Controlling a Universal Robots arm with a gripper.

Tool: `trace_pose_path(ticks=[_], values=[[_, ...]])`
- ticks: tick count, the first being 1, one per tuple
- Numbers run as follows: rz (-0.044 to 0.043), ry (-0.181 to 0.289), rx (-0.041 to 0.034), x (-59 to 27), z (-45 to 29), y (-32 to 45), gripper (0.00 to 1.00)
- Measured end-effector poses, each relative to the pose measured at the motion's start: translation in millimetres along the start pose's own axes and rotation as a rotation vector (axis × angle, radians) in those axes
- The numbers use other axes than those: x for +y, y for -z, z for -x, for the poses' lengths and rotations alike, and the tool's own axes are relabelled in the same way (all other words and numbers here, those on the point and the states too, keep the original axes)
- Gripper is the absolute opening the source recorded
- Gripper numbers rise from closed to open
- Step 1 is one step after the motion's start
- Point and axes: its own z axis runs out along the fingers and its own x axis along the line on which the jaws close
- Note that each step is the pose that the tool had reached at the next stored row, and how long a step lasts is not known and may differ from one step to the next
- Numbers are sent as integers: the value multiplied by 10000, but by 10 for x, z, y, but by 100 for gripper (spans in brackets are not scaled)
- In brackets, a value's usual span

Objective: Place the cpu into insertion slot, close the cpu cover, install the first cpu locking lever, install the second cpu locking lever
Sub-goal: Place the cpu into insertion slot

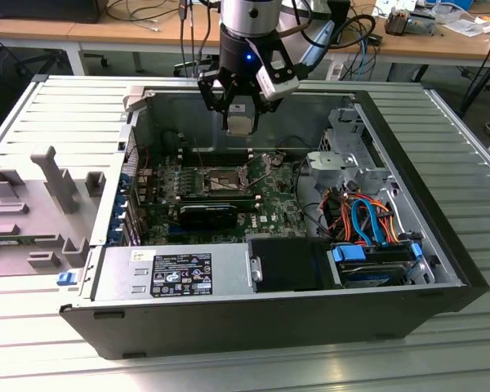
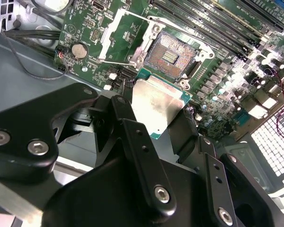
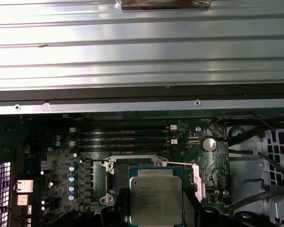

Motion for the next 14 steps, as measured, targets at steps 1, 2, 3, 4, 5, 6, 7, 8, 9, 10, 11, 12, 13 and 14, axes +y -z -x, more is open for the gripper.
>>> trace_pose_path(ticks=[1,2,3,4,5,6,7,8,9,10,11,12,13,14], values=[[0,0,0,-2,0,-5,54],[0,0,0,-2,0,-7,54],[0,0,0,-3,0,-8,54],[0,0,0,-4,0,-11,54],[0,0,-1,-5,0,-13,54],[1,0,1,-5,0,-14,54],[0,0,0,-6,0,-15,54],[1,0,0,-6,0,-17,54],[0,0,0,-7,0,-19,54],[0,0,0,-7,0,-19,54],[0,0,0,-16,1,-52,54],[1,0,0,-25,1,-85,54],[0,0,0,-26,1,-86,54],[0,0,0,-26,1,-88,54]])
